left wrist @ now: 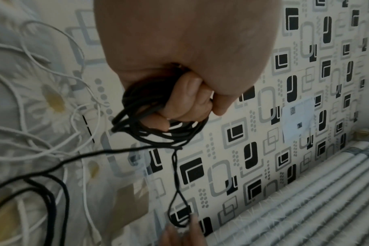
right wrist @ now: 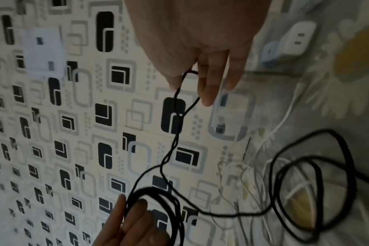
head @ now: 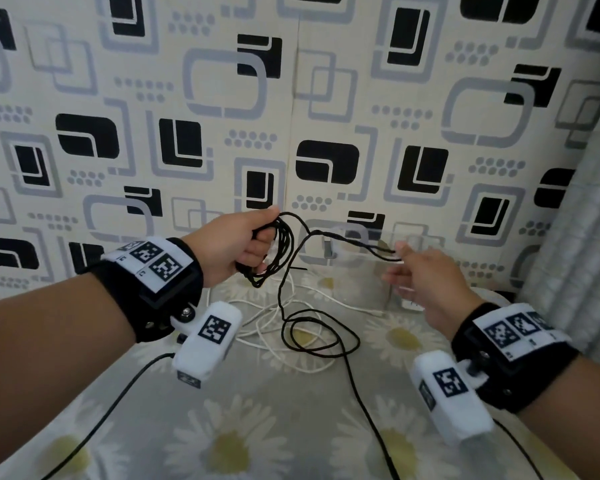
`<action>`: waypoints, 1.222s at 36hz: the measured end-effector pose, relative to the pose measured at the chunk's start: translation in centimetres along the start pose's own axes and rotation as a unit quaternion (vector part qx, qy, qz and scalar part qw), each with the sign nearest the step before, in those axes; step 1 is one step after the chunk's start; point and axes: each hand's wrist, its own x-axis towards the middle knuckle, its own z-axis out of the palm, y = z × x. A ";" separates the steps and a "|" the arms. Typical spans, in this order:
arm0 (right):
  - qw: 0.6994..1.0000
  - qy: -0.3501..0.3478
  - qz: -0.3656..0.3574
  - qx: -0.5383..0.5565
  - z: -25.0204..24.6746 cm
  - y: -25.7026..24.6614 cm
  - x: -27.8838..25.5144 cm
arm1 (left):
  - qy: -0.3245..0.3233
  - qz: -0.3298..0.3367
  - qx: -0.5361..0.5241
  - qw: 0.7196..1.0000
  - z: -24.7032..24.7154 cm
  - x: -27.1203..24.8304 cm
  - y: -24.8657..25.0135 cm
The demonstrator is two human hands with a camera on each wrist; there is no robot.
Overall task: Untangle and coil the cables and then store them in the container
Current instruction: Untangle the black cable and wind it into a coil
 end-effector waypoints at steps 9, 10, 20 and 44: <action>0.978 -0.201 0.030 -0.050 4.9 0.9 -3.8 | -0.015 0.000 0.050 0.999 2.6 -0.3 0.4; 0.975 -0.215 0.028 -0.052 5.4 0.9 -4.0 | -0.020 0.002 0.057 0.998 2.8 -0.4 0.4; 0.945 -0.308 0.049 0.096 5.7 -0.3 -5.4 | 0.099 0.040 0.230 0.967 1.4 0.4 -0.3; 0.857 -0.101 -0.273 -0.426 1.2 -1.8 0.2 | -0.187 0.124 0.163 0.961 1.3 -1.8 0.9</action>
